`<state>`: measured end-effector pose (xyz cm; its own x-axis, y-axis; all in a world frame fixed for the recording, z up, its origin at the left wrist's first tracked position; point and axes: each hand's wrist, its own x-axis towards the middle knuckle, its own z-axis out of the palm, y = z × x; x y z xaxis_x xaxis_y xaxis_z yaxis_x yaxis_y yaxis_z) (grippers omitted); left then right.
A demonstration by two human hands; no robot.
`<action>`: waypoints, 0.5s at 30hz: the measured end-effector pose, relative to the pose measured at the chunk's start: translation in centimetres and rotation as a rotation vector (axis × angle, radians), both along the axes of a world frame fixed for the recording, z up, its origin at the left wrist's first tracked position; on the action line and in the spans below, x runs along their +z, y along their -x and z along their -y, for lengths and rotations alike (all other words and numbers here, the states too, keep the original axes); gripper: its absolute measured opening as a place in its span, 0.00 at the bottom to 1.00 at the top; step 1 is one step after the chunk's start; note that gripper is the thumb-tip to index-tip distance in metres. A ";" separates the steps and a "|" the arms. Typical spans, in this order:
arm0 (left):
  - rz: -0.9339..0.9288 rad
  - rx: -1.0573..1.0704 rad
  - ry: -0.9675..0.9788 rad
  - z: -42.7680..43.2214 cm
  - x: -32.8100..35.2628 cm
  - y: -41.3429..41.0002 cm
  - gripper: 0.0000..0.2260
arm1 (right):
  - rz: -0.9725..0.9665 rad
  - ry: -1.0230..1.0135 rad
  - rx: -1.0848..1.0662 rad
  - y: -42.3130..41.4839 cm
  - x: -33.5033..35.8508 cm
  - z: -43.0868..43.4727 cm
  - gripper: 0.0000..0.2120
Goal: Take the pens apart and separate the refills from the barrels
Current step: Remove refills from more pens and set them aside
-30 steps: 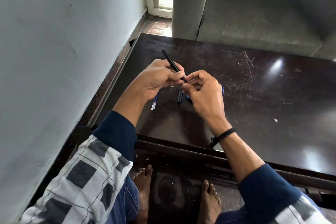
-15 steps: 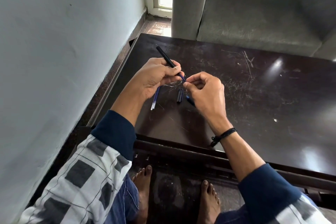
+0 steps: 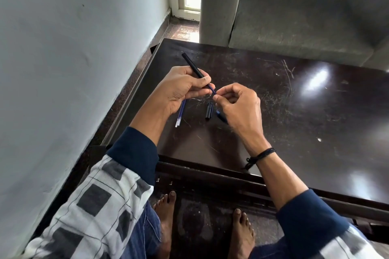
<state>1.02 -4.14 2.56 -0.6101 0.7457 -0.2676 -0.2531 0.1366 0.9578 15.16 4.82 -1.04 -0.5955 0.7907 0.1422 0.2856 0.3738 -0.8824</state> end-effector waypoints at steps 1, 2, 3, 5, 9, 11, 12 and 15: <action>-0.006 0.005 -0.003 0.0 0.0 0.0 0.03 | 0.005 0.009 0.012 0.0 0.1 0.0 0.04; -0.010 0.012 -0.009 0.0 -0.1 0.1 0.03 | 0.011 0.016 0.024 0.0 0.2 0.0 0.03; -0.014 0.024 -0.018 -0.1 -0.1 0.2 0.03 | 0.020 0.018 0.028 0.0 0.4 0.0 0.04; -0.036 0.072 -0.038 -0.1 -0.2 0.6 0.03 | 0.082 0.006 0.008 -0.2 0.6 -0.3 0.08; -0.094 0.206 -0.059 0.2 -0.2 1.8 0.04 | 0.388 -0.101 0.036 -0.8 0.1 -1.6 0.10; -0.093 0.215 -0.062 0.4 -0.3 2.0 0.04 | 0.467 -0.194 0.092 -0.9 -0.6 -1.7 0.13; -0.090 0.208 -0.063 0.3 -0.3 1.9 0.04 | 0.490 -0.241 0.126 -0.8 -0.9 -1.5 0.15; -0.094 0.175 -0.058 0.2 -0.3 1.5 0.04 | 0.555 -0.342 0.211 -0.6 -1.4 -1.0 0.21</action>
